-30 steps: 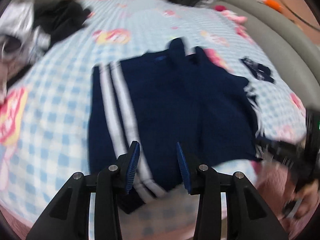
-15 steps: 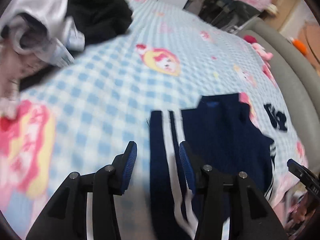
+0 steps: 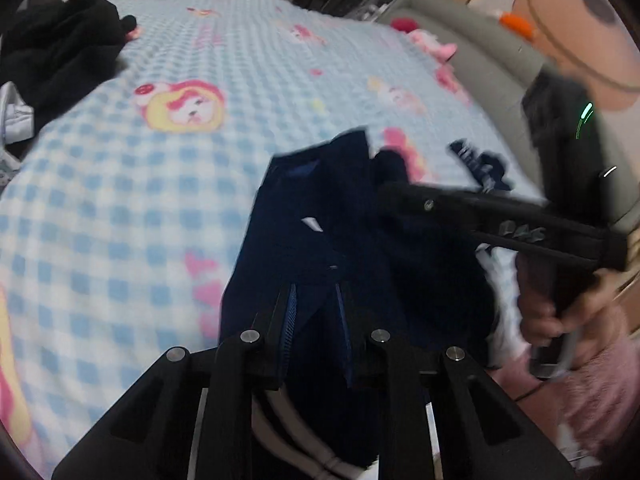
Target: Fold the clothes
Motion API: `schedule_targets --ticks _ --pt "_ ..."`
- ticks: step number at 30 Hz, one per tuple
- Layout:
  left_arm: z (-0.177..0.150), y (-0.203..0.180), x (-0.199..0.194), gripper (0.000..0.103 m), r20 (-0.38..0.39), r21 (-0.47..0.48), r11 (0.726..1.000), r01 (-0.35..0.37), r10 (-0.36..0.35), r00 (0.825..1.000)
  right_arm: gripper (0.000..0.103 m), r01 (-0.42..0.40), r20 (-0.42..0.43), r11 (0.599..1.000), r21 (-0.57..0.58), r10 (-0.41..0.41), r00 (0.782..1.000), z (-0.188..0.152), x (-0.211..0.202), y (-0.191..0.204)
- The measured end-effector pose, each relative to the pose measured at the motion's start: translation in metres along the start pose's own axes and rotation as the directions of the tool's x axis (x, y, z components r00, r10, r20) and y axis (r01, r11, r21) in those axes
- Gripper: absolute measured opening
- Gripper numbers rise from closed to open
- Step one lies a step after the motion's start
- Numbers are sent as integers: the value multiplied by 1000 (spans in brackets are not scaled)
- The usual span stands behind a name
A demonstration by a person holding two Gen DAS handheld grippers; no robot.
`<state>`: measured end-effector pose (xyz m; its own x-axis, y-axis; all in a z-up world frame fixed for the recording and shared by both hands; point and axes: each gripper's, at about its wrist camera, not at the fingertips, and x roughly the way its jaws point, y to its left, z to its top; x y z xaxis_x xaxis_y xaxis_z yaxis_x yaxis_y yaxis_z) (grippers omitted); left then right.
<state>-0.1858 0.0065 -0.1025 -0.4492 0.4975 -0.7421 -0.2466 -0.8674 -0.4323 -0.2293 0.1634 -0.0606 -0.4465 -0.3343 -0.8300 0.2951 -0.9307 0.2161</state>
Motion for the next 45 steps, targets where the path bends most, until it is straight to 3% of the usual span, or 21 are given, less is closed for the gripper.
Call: schedule_targets --ticks 3,4,8,10,11,13,14,15,17,22,28,31,32,33,36,40,42,45 --pt "-11 21 8 20 -51 -111 991 74 -80 995 32 -43 -7 999 -13 43 999 -3 12 19" --pt "-15 25 8 20 -54 -119 991 68 -75 996 32 -55 -4 998 -6 55 998 -3 15 23" --pt "-28 24 3 23 -66 -88 994 59 -65 996 45 -176 -51 984 23 177 983 -5 30 40" --pt "-28 22 -4 23 -57 -62 997 46 -49 997 45 -145 -90 989 14 146 985 -12 43 46" --pt "-28 22 -9 26 -46 -47 998 33 -36 998 45 -124 -110 992 15 125 986 -16 49 46" --pt "-25 24 -21 46 8 -15 1000 -17 17 1000 27 -96 -131 995 42 101 986 -25 53 36" --pt "-23 26 -25 60 32 -2 999 -39 39 999 27 -97 -120 994 52 102 987 -28 49 32" --pt "-20 27 -29 63 55 11 998 -59 58 997 27 -96 -105 993 62 102 989 -31 43 27" --pt "-12 30 -27 63 69 42 998 -54 51 996 27 -83 -50 994 74 87 995 -32 26 18" --pt "-9 14 -12 64 49 127 988 -91 86 995 30 48 51 991 122 -55 997 -18 -2 -8" --pt "-9 -9 7 64 27 230 962 -150 148 989 32 136 44 980 147 -144 989 -1 -4 -34" --pt "-13 -18 27 64 -13 329 915 -233 251 968 32 142 -2 985 100 -142 990 -1 10 -36" --pt "-14 -16 34 62 -27 343 902 -263 289 957 32 134 -18 987 94 -133 991 -2 15 -36" --pt "-13 -13 38 46 -33 339 897 -282 311 950 32 126 -29 988 92 -124 992 -4 19 -35" --pt "-5 7 17 15 8 204 934 -293 298 955 32 119 -61 989 85 -114 992 -12 32 -35" --pt "-1 43 -25 12 69 -3 959 -283 282 957 32 137 -105 987 85 -128 986 -25 43 -43" --pt "-3 64 -43 13 76 -98 965 -242 250 965 32 136 -111 987 85 -126 986 -29 45 -46" --pt "-9 93 -55 16 48 -182 956 -230 243 969 32 132 -101 989 60 -125 987 -22 38 -41"
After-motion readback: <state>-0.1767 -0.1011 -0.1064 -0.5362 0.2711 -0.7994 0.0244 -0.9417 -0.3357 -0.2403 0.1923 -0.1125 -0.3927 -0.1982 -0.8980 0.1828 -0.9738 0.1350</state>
